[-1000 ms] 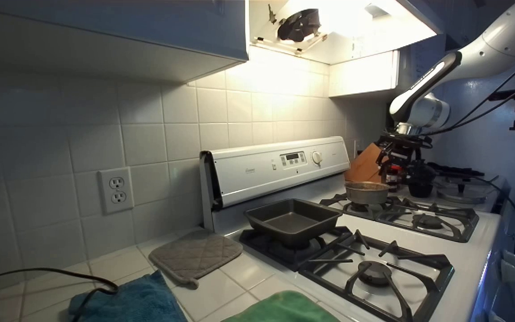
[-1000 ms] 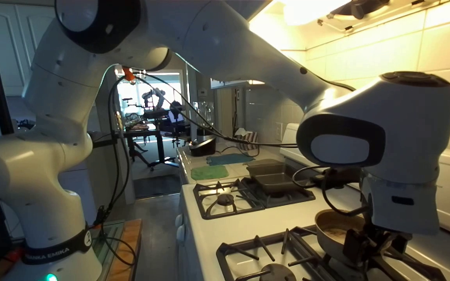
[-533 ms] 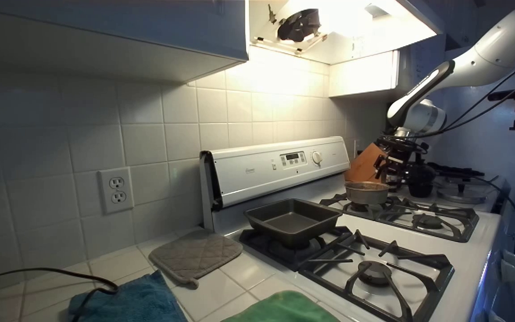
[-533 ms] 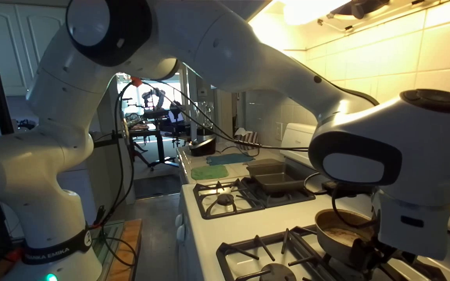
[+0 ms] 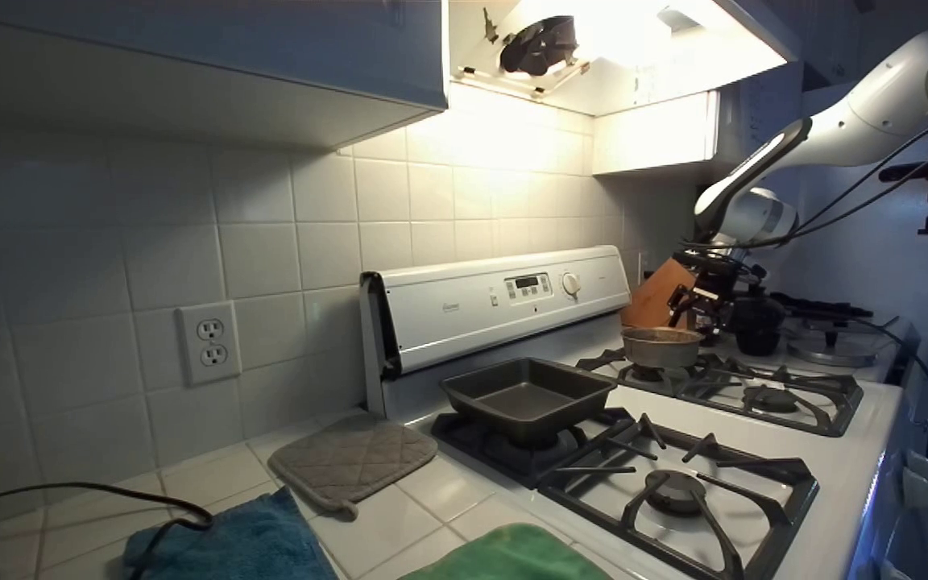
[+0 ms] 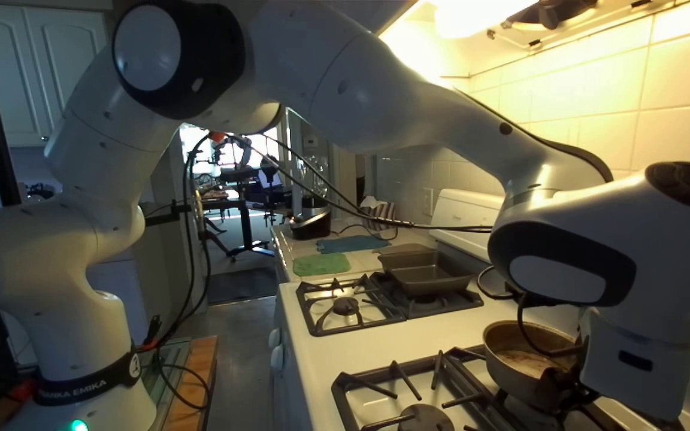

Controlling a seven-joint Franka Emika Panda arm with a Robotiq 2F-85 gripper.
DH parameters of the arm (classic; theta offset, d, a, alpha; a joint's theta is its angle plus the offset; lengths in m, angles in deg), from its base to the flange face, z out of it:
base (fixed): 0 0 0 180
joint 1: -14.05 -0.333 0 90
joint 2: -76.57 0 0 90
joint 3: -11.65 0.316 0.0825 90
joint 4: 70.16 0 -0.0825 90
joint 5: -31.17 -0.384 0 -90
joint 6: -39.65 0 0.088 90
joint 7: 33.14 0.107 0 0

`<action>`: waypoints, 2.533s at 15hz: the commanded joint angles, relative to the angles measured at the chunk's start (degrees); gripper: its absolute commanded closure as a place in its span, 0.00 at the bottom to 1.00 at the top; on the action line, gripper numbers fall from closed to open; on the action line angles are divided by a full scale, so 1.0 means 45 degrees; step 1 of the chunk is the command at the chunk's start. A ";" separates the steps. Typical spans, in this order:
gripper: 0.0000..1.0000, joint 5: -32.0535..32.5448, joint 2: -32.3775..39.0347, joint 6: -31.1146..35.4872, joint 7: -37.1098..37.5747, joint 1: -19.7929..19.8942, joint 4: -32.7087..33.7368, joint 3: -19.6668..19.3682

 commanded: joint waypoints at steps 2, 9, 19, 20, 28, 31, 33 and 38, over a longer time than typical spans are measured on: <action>0.00 -0.0810 0.0646 -0.0656 0.0312 0.0305 0.0983 0.0193; 0.31 -0.0987 0.1044 -0.1453 0.0394 0.0311 0.1482 0.0145; 0.79 -0.0995 0.1326 -0.1710 0.0571 0.0347 0.1889 0.0151; 0.84 -0.0982 0.1343 -0.1748 0.0572 0.0357 0.1923 0.0149; 0.88 -0.0780 0.1144 -0.2114 -0.0911 0.0469 0.1832 0.0292; 0.88 -0.0596 0.1095 -0.2740 -0.2084 0.0526 0.1936 0.0301; 0.88 -0.0343 0.1091 -0.3414 -0.2821 0.0516 0.2052 0.0214; 0.88 0.0788 0.1055 -0.5309 -0.4702 0.0387 0.2536 -0.0080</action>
